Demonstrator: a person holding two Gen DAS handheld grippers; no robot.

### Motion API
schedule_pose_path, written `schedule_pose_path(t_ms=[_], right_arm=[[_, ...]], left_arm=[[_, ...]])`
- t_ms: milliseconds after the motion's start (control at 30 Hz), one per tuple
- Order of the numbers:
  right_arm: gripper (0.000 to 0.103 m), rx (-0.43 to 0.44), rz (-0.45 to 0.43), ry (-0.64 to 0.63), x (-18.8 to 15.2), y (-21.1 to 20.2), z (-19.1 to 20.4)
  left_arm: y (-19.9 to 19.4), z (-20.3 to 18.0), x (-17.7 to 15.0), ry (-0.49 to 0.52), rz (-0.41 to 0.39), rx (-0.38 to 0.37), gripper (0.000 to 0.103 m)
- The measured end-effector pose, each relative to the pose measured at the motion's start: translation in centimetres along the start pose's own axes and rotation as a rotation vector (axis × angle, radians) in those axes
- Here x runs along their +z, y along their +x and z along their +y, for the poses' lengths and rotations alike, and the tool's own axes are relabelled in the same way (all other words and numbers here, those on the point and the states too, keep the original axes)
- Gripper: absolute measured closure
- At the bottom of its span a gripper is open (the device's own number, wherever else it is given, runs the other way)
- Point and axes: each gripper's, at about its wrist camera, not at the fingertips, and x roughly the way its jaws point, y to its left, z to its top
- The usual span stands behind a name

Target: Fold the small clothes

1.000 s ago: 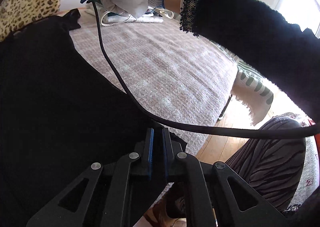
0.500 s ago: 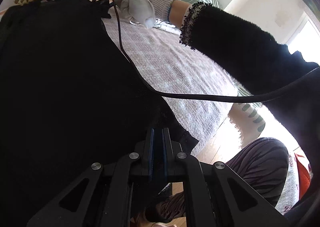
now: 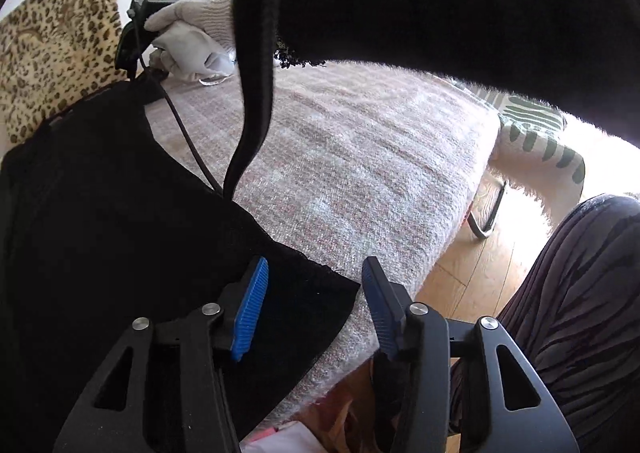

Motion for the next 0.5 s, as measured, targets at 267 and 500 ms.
schedule_pose_path(t_ms=[267, 500], right_arm=[[0.095, -0.045, -0.044, 0.02, 0.2, 0.0, 0.0], [0.099, -0.048, -0.096, 0.033, 0.8, -2.0, 1.1]], left_arm=[[-2.2, 6.3, -0.3, -0.252, -0.038, -0.115, 0.096], [-4.7, 8.0, -1.9, -0.414, -0.102, -0.126, 0.097]])
